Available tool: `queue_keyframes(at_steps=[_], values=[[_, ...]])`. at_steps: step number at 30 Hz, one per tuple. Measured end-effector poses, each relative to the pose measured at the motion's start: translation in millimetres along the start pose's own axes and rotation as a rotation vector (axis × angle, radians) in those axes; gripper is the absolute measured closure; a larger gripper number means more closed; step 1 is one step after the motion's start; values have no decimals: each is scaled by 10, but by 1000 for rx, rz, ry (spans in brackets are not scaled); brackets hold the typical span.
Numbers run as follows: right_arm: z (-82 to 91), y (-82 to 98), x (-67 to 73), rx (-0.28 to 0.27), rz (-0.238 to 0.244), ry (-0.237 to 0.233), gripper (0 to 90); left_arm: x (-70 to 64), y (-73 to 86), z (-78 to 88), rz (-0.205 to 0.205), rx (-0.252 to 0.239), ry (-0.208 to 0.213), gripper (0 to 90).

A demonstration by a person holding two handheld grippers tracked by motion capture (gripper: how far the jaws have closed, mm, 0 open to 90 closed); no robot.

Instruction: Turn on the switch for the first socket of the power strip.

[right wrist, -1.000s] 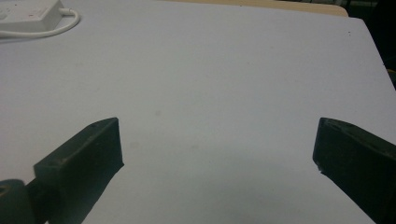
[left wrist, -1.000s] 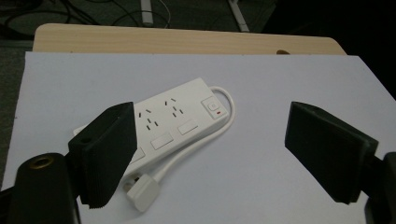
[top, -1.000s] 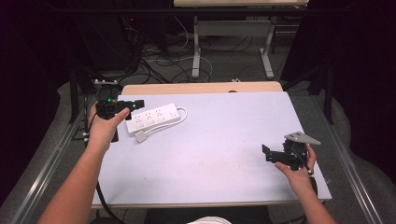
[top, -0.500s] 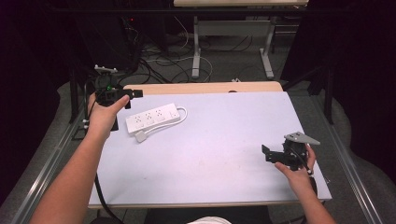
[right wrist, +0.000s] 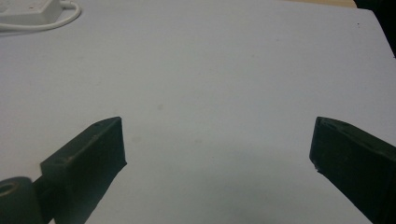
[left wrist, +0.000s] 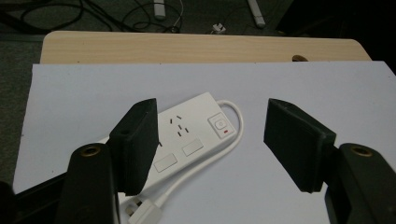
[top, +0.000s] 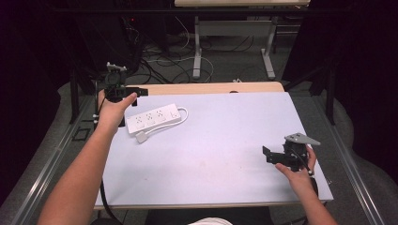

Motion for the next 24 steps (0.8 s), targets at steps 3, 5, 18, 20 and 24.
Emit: queue_keyframes(at_steps=[3, 5, 18, 20, 24], values=[[-8, 3, -9, -2, 6, 2, 32, 10, 4, -53, -2, 19, -8, 352], [-4, 4, -16, 2, 5, 5, 33, 18, 4, -87, -5, 27, -17, 352], [-14, 4, -16, -3, -6, 6, 37, 70, -2, -270, 20, 40, -46, 358], [-15, 5, -20, -3, -4, 6, 37, 80, -1, -294, 30, 43, -47, 361], [-15, 5, -19, -3, -5, 6, 38, 105, -10, -337, 44, 37, -58, 366]])
Point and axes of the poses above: each handheld gripper's, and its own axes: z roughly backward along the jaws, y roughly out of its underside, x roughly to its left, the point moved 9 cm from there along -z, roughly forward along the jaws, and after that the axes turned 12 degrees about y, right-handed, at the moved point
